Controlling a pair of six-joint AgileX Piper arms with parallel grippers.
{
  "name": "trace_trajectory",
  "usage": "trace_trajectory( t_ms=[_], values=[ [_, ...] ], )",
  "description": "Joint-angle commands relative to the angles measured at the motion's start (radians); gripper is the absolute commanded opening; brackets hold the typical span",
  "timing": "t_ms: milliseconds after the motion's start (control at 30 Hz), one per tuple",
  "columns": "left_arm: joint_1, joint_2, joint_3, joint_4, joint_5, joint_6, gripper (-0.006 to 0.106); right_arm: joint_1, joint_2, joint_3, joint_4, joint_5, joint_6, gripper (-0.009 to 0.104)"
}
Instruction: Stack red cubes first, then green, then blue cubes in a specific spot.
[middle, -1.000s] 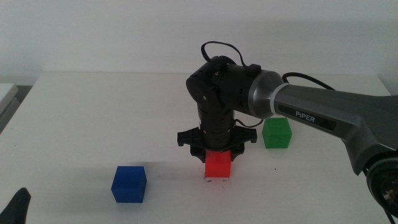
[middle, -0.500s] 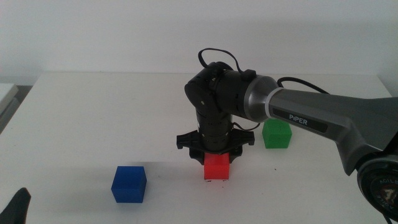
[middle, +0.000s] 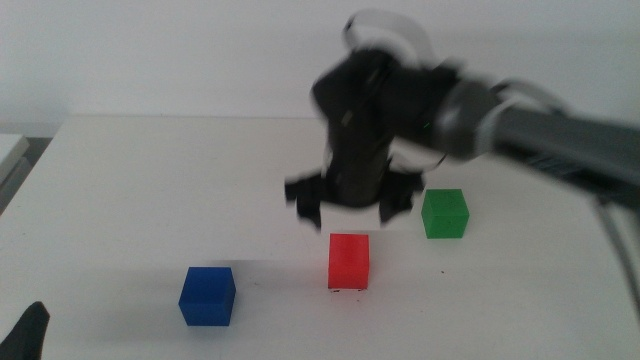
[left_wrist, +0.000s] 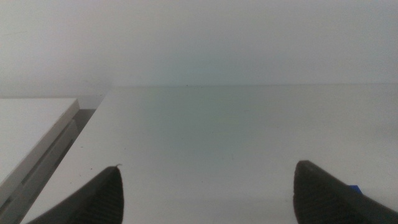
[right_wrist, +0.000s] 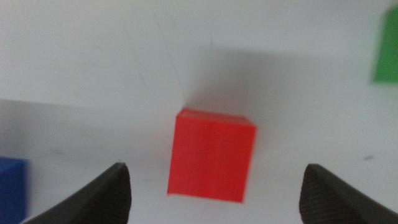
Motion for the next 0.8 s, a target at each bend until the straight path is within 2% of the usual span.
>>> trace_trajectory(
  t_ms=[0, 367, 600, 767],
  values=[
    [0.002, -0.003, 0.001, -0.003, -0.014, 0.000, 0.093, -0.015, -0.097, -0.002, -0.045, 0.024, -0.029, 0.079],
    [0.002, -0.003, 0.001, -0.003, -0.014, 0.000, 0.093, -0.318, -0.093, -0.002, -0.013, -0.016, -0.251, 0.079],
    [0.002, -0.003, 0.001, -0.003, -0.014, 0.000, 0.093, -0.373, -0.010, -0.002, 0.066, -0.037, -0.329, 0.079],
    [0.002, -0.003, 0.001, -0.003, -0.014, 0.000, 0.093, -0.382, 0.030, 0.000, 0.080, -0.040, -0.329, 0.079]
  ],
)
